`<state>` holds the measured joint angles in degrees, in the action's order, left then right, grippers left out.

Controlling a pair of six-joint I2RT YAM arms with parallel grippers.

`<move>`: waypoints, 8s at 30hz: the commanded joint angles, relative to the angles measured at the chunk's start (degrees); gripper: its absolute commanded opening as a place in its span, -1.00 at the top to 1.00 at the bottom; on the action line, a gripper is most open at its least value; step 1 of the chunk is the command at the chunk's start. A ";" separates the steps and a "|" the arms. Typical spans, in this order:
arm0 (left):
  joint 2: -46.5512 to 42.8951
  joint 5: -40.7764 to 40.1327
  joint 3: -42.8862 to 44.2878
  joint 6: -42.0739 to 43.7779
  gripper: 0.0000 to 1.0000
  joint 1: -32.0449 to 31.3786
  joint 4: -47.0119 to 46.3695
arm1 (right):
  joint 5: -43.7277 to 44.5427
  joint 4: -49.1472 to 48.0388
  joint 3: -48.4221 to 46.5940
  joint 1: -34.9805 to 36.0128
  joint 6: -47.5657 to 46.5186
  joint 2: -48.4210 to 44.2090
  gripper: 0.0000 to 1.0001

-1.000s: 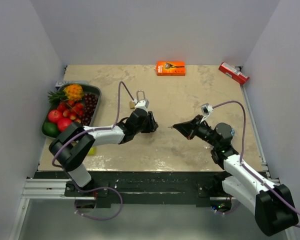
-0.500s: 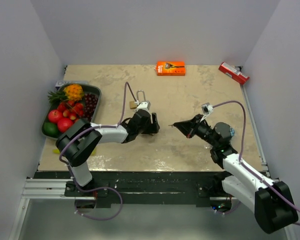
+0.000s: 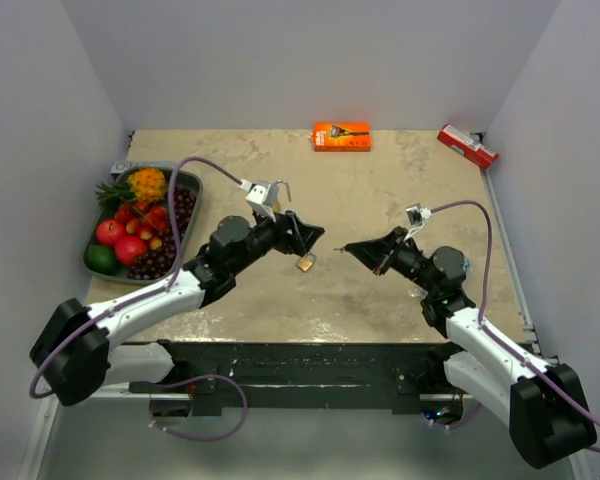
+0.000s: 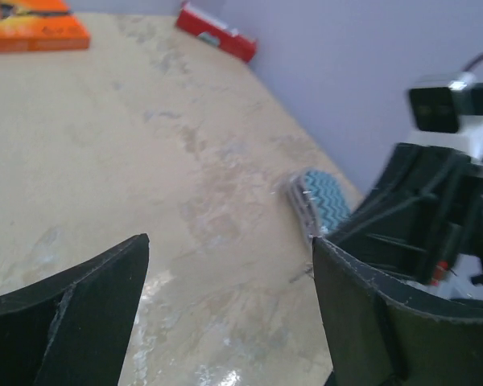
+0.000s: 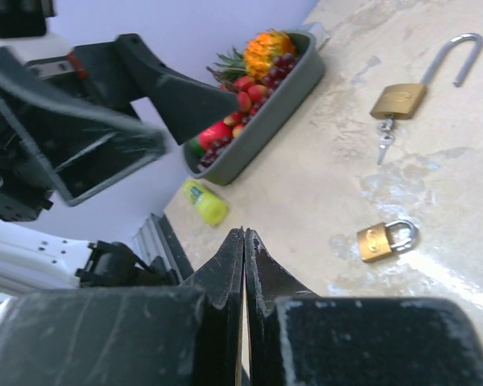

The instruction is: Unlock with the key

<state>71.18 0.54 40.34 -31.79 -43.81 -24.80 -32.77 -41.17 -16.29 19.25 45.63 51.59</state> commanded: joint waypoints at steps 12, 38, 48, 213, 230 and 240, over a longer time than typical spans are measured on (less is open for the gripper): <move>-1.22 35.76 -1.84 -4.50 -0.37 0.39 -24.67 | -6.69 -28.95 -0.23 0.35 18.97 4.21 1.00; 2.30 32.33 -0.35 -7.94 0.96 0.39 -25.92 | -9.67 -15.71 -2.16 0.44 9.93 1.76 1.00; -0.95 33.30 5.97 1.54 1.00 0.57 -1.08 | -10.56 13.37 -9.98 0.36 -5.62 -4.65 0.33; 25.78 26.17 20.42 -0.70 1.00 8.91 26.83 | 27.14 5.25 0.04 23.99 -5.11 6.63 1.00; 19.79 28.82 9.32 -9.07 1.00 12.52 14.17 | 44.19 0.11 -8.22 34.02 -1.86 27.16 1.00; 18.56 29.17 8.35 -9.43 1.00 12.44 13.20 | 47.54 2.58 -9.28 34.02 -0.54 27.60 1.00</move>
<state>92.53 28.32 49.17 -39.99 -31.53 -7.81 10.48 -37.98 -23.97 52.97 43.90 79.50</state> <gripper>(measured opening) 0.415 0.010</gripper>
